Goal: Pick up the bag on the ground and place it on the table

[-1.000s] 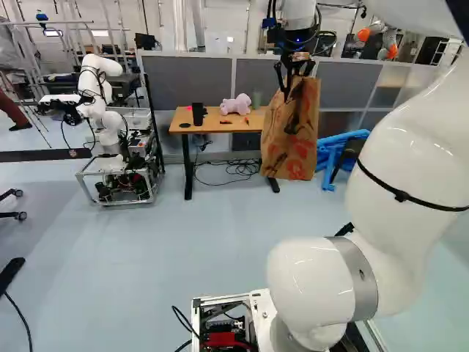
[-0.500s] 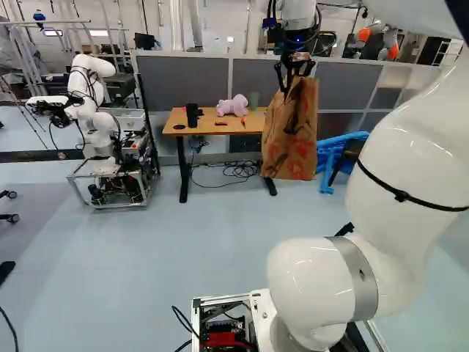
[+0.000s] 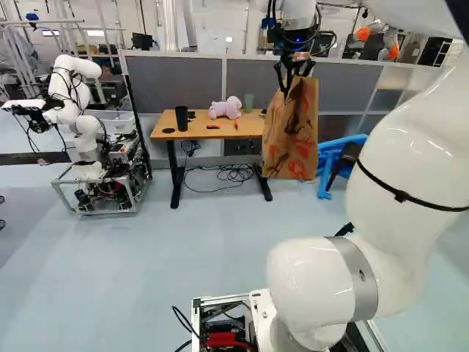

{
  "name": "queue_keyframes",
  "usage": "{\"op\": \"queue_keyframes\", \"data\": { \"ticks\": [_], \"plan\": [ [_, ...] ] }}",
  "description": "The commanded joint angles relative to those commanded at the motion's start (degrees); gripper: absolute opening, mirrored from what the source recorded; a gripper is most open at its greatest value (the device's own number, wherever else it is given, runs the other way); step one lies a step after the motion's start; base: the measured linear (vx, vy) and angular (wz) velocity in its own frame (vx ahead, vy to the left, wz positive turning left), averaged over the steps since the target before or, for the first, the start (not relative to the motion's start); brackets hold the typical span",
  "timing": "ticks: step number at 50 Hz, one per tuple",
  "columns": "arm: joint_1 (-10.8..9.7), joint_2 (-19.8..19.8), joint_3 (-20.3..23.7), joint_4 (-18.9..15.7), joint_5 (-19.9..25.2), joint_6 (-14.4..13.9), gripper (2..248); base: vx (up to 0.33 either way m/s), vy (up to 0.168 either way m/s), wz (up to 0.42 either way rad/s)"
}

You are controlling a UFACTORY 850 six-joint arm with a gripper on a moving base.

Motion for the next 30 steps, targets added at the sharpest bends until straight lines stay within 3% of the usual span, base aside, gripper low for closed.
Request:
{"op": "queue_keyframes", "data": {
  "ticks": [30],
  "plan": [
    [0.00, 0.00, 0.00, 0.00, 0.00, 0.00, 21, 0.149, -0.144, 0.011]
  ]
}}
